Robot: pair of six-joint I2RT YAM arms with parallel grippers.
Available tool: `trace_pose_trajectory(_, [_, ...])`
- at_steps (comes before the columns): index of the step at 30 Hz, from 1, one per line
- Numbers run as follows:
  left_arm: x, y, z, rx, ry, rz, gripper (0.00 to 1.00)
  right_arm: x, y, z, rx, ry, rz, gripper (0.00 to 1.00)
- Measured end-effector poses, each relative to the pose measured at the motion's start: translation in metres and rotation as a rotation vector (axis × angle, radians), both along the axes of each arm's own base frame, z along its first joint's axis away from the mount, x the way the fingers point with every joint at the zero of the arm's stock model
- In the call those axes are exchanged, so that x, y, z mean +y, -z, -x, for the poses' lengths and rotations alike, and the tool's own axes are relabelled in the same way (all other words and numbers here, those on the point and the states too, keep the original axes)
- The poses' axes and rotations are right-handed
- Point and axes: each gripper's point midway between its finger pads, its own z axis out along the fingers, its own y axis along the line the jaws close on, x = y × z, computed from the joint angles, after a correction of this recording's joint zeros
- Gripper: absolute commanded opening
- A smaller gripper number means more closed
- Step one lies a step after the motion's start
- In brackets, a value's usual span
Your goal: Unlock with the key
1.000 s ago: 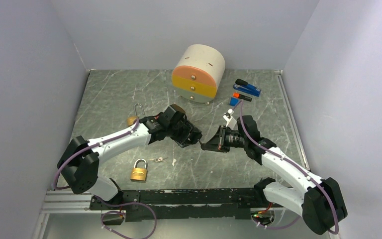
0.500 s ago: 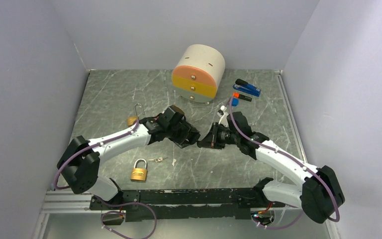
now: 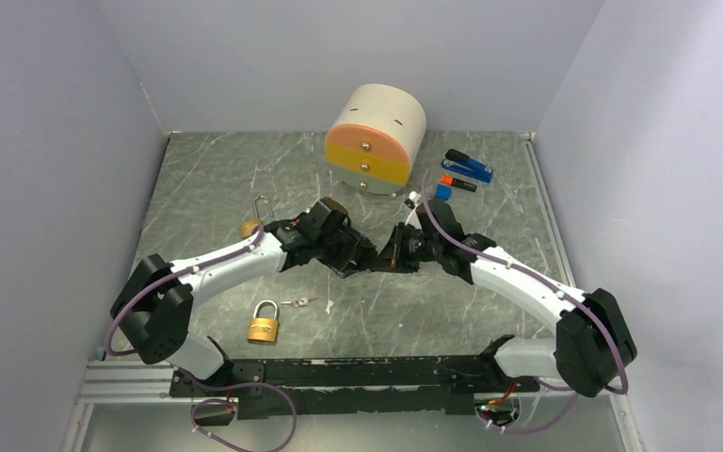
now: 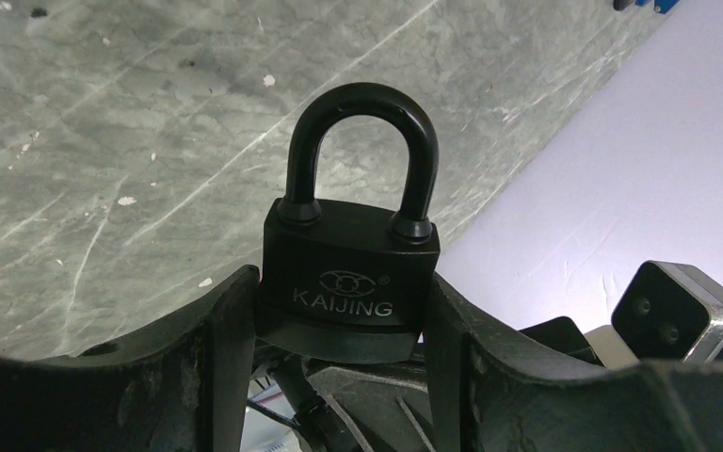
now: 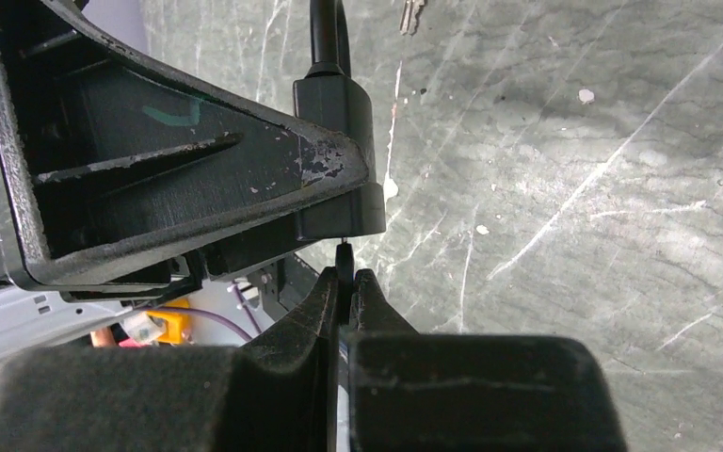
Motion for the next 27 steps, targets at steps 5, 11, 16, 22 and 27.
trace_pose_trajectory(5, [0.003,0.002,-0.006,-0.012,-0.02,-0.013,0.02,0.004,0.001,-0.007,0.031,0.005,0.021,0.0])
trace_pose_trajectory(11, [0.005,0.002,-0.011,-0.039,-0.031,-0.028,0.02,0.008,0.0,-0.013,0.083,0.013,0.053,0.0])
trace_pose_trajectory(16, [0.003,0.0,-0.013,-0.061,-0.022,-0.021,0.03,0.008,-0.005,-0.013,0.13,0.031,0.025,0.0])
trace_pose_trajectory(22, [-0.002,-0.011,-0.013,-0.139,0.012,0.039,0.03,0.004,-0.015,-0.007,0.215,0.083,-0.169,0.0])
trace_pose_trajectory(27, [-0.002,-0.021,-0.005,-0.221,0.059,0.085,0.03,0.005,-0.024,0.005,0.292,0.115,-0.343,0.0])
